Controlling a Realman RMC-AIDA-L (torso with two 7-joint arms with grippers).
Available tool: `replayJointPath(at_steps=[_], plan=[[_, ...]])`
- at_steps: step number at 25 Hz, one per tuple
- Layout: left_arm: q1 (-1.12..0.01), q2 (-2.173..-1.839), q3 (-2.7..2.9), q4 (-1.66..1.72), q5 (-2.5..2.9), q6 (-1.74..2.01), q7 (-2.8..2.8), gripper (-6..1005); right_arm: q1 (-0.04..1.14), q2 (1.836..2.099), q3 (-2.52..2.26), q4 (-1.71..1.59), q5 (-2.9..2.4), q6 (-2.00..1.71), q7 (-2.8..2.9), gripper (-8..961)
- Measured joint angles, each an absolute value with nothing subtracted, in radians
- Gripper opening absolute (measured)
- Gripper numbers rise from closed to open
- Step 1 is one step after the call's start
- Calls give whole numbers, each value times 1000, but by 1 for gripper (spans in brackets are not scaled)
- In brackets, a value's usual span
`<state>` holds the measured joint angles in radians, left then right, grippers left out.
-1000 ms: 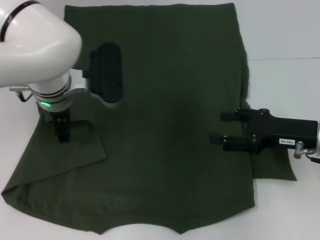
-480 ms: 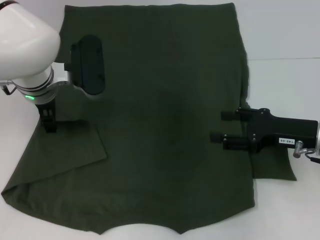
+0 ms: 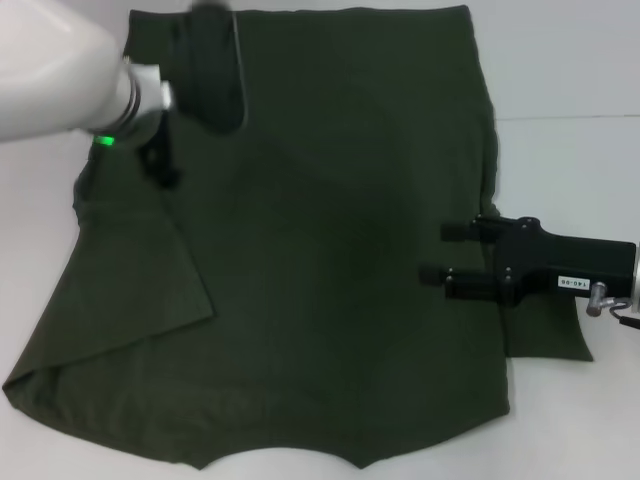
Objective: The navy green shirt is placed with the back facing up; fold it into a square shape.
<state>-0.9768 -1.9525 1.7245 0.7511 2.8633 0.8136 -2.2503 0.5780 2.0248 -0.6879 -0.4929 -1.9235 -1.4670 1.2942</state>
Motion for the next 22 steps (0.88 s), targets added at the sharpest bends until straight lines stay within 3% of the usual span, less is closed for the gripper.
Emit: replayJointPath(at_steps=[4,10,11,12,18,22], plan=[[-891,-1976,1535,903,2860,832,-2184,870,577,2022,-684,-491,-1924,-1465,1299,824],[-793,-2133,1077,1015,2786,860,-1906,870,582,2021,-675,-491,-1924,-1456,1301,824],[-793,-2133,1077,1015,2786,860,-1906,871,583,2021,-666,-491,-1923,-1455,1302,823],[-771,-2160,985,1012,2691,880,-1854,871,583,2021,-666,-491,-1923,-1455,1302,823],[-698,-2150,942,877,2223,918,-1775,871,588,2020,-646,-491,-1922,-1447,1302,823],[-687,-2116,897,722,1994,1061,-1689,871,593,2012,-645,-493,-1922,-1445,1324,823]])
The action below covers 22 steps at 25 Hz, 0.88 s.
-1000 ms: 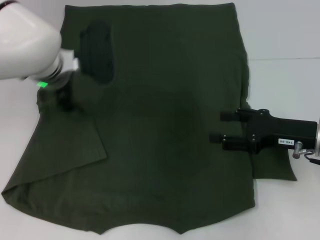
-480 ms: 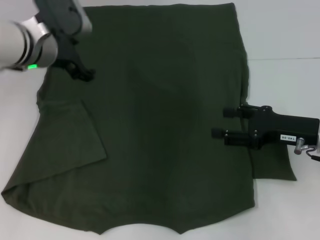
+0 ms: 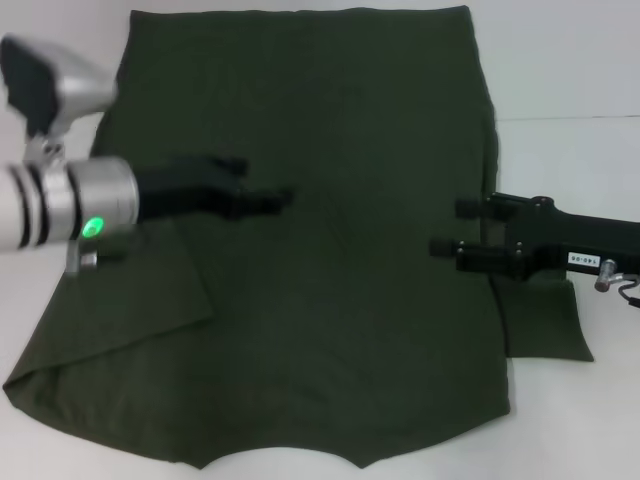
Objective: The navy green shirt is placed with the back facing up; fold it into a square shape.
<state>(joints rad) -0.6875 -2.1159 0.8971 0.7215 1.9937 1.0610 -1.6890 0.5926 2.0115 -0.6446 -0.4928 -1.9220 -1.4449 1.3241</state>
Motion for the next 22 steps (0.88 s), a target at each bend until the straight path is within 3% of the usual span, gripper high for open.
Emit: replayJointPath(at_steps=[6,11,22], plan=[[-644,-2043,735,452,1823,1428,-1493,870,609,1994,-621,-500,-1921,-1455,1442,823],[-540,-2055,723,443,1824,1527,-1324,870,636,1958,-628,-516,-1925,-1472,1642,822],[-495,-2056,709,440,1843,1561,-1273,871,636,1819,-631,-530,-2024,-1525,2129,822]])
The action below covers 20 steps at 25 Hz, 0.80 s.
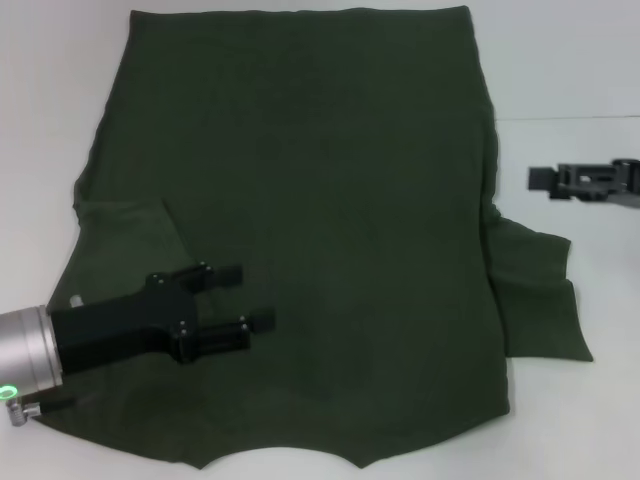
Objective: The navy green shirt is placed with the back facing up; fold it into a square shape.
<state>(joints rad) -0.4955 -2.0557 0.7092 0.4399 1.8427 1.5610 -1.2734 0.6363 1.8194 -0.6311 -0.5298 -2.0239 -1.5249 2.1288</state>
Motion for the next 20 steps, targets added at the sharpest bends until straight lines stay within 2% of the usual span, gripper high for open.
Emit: replayJointPath(at_steps=[3,5,16,20], plan=[[-508,-2051,711,440,1874,1558,-1276,871,634,1801,-627,-559,-2080,-1555,2203,822],[-511,-2050,711,439,1885,1553,-1276,871,633,1799,-627,-597,-2111,-1571,2212,822],[-501,-2056,709,444,1968,1548,-1264,869,697,1813,-658,-748,-2349,-1606,1914,821],[-497,-2056,709,455,1993,1569,-1250,867,750,1830,-728,-768,-2461,-1602,1849,821]])
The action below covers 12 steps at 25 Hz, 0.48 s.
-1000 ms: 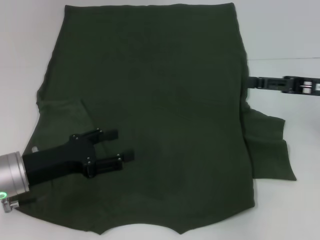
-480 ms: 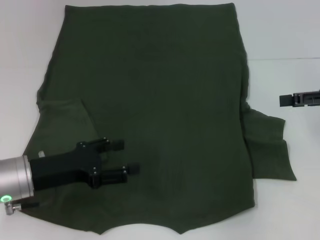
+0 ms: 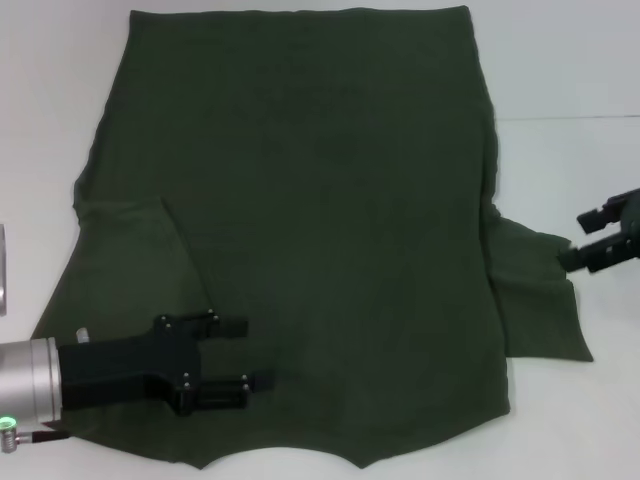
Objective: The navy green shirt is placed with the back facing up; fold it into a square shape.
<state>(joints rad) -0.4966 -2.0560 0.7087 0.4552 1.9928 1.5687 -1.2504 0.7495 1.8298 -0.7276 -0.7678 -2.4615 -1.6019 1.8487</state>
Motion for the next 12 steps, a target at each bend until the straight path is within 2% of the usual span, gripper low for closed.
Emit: replayJointPath(at_steps=[7,12], plan=[[-479,-2057,694,484,1996,1557,-1211,863,836,1879,-824,-768,-2621,-1520,1822,821],[-459,-2045,684,522,1996,1541,-1219,862,864,1891,-866,-766,-2664,-1483,1826,821]])
